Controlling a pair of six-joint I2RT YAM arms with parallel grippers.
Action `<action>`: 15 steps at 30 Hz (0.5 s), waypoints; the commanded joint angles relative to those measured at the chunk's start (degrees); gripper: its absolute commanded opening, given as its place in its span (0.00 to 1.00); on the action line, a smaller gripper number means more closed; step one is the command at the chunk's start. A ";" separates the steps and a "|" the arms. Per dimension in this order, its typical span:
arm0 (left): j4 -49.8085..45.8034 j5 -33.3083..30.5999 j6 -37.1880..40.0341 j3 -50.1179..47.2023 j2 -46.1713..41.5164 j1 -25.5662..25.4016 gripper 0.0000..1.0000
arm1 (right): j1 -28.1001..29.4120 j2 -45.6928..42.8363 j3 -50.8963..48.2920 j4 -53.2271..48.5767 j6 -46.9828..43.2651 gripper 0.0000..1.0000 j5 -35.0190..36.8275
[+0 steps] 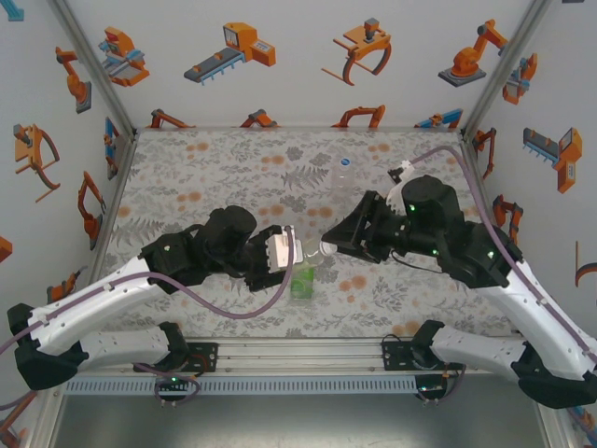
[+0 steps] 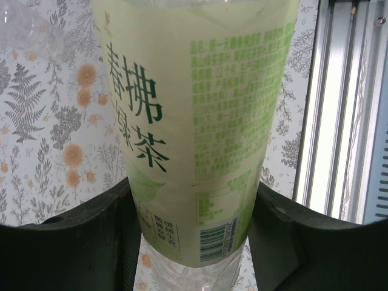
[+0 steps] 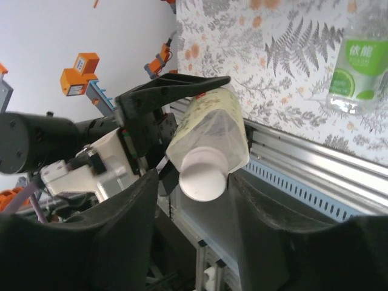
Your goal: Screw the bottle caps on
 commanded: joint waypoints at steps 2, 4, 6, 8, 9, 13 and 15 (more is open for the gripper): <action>-0.95 2.01 1.44 0.12 0.05 -0.11 0.00 | 0.31 -2.83 4.05 1.96 -10.97 0.57 1.41; -0.88 2.51 1.39 0.22 0.10 -0.05 0.00 | 0.31 -3.53 4.57 2.12 -14.84 0.56 2.14; -0.87 3.25 1.26 0.33 0.14 -0.10 0.00 | 0.31 -4.28 4.36 2.49 -18.49 0.53 3.22; -0.82 3.94 1.14 0.37 0.17 -0.10 0.00 | 0.31 -5.47 3.08 4.80 -23.13 0.51 3.54; -0.81 4.27 1.13 0.36 0.13 -0.09 0.00 | 0.31 -6.17 2.21 6.23 -25.18 0.51 3.39; -0.81 5.49 1.18 0.01 -0.40 -0.21 0.00 | 0.31 -10.12 -3.66 17.06 -41.31 0.51 -5.05; -0.91 6.30 1.42 -0.17 -0.78 -0.14 0.00 | 0.31 -11.65 -5.70 20.07 -49.78 0.51 -9.85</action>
